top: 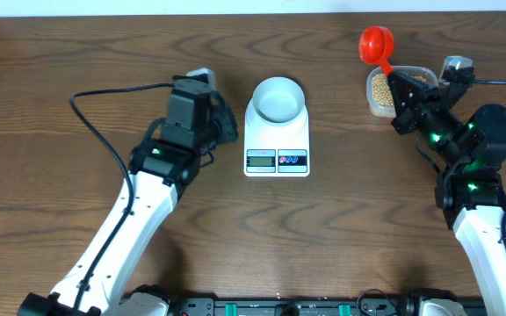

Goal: Scoop item into bowl and weigh 50g on scale
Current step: 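Raise the scoop with the right gripper above the bean tub, then move the left gripper down to the scale's buttons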

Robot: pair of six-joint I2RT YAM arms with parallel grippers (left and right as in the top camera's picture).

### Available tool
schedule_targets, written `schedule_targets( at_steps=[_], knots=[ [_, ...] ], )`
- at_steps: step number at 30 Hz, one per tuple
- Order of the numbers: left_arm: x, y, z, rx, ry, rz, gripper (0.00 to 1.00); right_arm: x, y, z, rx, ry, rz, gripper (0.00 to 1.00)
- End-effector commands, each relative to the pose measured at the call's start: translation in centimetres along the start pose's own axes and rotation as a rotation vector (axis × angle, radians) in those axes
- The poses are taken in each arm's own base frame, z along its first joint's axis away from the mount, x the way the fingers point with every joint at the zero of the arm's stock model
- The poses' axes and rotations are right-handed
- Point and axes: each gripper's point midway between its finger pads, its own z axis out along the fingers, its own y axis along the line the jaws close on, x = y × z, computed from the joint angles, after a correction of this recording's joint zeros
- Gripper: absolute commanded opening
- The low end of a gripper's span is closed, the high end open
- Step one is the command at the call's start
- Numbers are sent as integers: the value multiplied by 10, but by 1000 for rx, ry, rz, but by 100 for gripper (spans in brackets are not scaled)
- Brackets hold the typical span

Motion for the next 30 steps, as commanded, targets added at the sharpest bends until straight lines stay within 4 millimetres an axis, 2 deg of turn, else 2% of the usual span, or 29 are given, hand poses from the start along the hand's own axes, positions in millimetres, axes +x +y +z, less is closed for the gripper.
schedule_targets(
  at_steps=[1,11,20,30],
  knots=[
    [5,-33,-7,61,5,154,7,-9,-1,0,14,-23,-24,1],
    [45,-57,-4,24,75,295,7,-9,-2,0,24,-27,-63,1],
    [88,-63,30,9,201,398,7,-9,-3,0,26,-24,-63,1],
    [96,-63,57,4,214,414,7,2,-11,5,39,8,-40,1]
  ],
)
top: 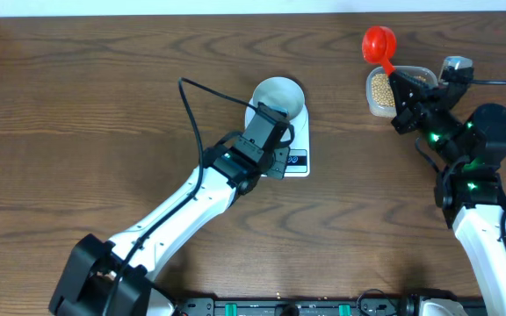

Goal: Scoop item into bowl and weigh 50g on scale
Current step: 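Move the left gripper down to the scale's buttons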

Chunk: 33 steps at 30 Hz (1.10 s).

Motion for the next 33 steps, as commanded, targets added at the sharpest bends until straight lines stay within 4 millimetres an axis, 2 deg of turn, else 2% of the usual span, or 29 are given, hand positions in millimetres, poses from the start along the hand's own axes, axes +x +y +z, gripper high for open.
schedule_targets(
  at_steps=[1,8,12,17,26,33],
  knots=[
    [-9,-2,7,-8,-12,30,8,-1,-5,4,11,3,-15,1],
    [2,0,30,-21,31,45,7,-2,-9,4,33,-4,-14,1],
    [6,-8,42,-9,40,126,7,-1,-10,5,37,-2,-12,1],
    [12,-18,50,3,50,205,8,1,-12,6,40,4,-8,1],
    [20,-16,66,-2,73,215,7,1,-12,6,40,4,-8,1],
    [19,-16,67,-1,71,244,8,1,-12,6,43,3,-8,1]
  ],
)
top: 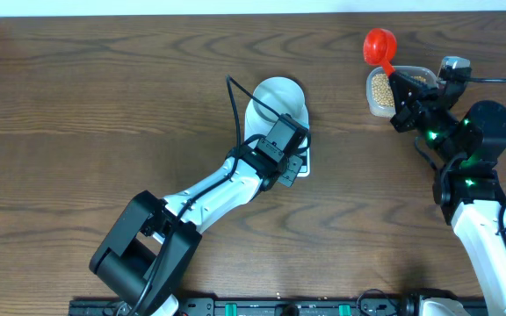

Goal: Scoop item into bowl and weigh 50g on scale
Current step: 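Move the left gripper down to the scale's buttons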

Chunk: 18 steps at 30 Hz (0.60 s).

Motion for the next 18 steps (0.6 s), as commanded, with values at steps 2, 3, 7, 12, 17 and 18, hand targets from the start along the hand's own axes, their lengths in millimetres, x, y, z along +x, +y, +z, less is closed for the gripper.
schedule_targets(
  at_steps=[2,3,7,12,17,18],
  knots=[
    [-11,0,1,-8,-19,23,7,-5,-1,1,9,-11,-21,1],
    [-10,0,3,-8,-17,23,7,-6,-1,1,8,-11,-21,1],
    [-9,2,8,-13,-15,22,7,-6,-1,1,9,-12,-21,1],
    [-10,9,11,-21,-14,5,8,-6,-1,1,9,-12,-21,1],
    [-9,11,16,-23,-11,2,8,-6,-1,1,9,-12,-21,1],
    [-9,11,16,-23,-11,2,7,-6,-1,1,9,-12,-21,1]
  ],
)
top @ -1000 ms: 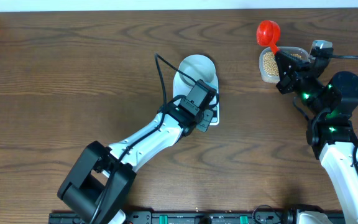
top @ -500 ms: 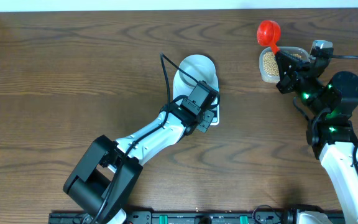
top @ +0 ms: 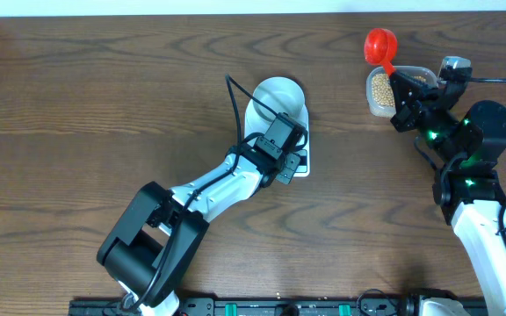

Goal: Scoop item into bowl and weigh 50g on scale
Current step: 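Move the left gripper down to the scale's buttons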

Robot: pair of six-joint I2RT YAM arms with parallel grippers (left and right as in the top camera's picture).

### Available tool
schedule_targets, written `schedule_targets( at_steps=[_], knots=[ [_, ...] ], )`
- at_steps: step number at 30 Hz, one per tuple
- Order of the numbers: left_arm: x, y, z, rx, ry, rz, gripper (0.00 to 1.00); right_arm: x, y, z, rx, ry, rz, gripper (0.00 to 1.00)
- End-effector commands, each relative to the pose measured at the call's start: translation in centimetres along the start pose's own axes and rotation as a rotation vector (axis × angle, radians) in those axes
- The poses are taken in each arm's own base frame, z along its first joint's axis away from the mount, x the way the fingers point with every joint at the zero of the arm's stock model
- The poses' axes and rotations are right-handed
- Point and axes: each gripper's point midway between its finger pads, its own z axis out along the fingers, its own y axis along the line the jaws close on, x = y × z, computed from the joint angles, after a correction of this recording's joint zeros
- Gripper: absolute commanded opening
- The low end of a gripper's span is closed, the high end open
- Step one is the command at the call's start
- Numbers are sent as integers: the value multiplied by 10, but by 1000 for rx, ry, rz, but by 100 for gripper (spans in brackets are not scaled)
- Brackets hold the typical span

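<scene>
A white scale (top: 304,132) stands mid-table with an empty white bowl (top: 278,93) on its platform. My left gripper (top: 292,163) is down over the scale's front panel, covering the display and buttons, and its fingers are hidden under the wrist. A clear container of tan beans (top: 381,89) sits at the back right. Beside that container, my right gripper (top: 401,95) is shut on the handle of a red scoop (top: 379,44). The scoop's round head is raised beyond the container's far edge.
The left arm lies diagonally across the table's middle from the front edge, its black cable looping above the bowl. The right arm comes in from the front right. Bare wooden tabletop surrounds the scale.
The left gripper stays on the scale's front panel and only the arm's lower part has shifted slightly. The right gripper and scoop have not moved.
The left gripper first hung left of the scale, whose display and buttons showed. Then it was over the scale's front panel, then nearer the panel's right side, where it remains. The right gripper held the red scoop by the bean container throughout.
</scene>
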Motion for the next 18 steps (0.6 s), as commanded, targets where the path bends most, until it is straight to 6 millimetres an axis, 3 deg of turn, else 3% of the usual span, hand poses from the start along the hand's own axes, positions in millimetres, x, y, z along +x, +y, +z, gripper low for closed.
schedule_targets(
  at_steps=[1,18],
  knots=[
    [-12,2,0,-10,-24,14,8,-5,0,1,3,-9,-21,1],
    [13,3,20,-18,65,31,7,-4,3,3,6,-8,-23,1]
  ],
)
